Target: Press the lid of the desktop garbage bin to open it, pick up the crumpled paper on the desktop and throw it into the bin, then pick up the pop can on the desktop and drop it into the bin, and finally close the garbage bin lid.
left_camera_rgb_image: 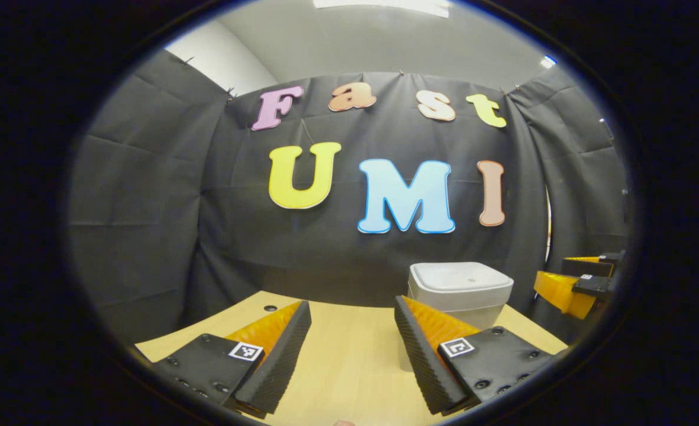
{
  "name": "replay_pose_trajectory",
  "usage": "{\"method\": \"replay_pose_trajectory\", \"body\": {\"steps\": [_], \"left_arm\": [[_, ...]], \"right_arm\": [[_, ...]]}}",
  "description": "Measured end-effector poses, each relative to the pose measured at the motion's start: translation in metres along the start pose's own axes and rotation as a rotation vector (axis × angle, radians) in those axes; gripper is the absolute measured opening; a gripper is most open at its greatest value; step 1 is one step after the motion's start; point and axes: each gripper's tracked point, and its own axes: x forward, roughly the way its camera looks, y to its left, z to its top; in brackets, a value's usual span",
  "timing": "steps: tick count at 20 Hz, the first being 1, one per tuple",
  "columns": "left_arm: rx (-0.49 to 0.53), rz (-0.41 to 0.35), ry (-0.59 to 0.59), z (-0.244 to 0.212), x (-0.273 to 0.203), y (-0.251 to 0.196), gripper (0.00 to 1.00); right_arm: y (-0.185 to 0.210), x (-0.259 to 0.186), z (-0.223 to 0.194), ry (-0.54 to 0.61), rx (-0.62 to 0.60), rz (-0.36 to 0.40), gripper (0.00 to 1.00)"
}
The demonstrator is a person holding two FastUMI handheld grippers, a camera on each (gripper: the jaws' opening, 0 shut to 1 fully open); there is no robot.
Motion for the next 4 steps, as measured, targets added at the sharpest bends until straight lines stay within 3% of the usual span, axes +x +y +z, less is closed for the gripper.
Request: {"method": "replay_pose_trajectory", "body": {"steps": [4], "left_arm": [[0.082, -0.044, -0.042, 0.0095, 0.0053, -0.0001, 0.93]], "right_arm": [[0.0058, -0.0081, -0.0029, -0.001, -0.027, -0.027, 0.95]]}}
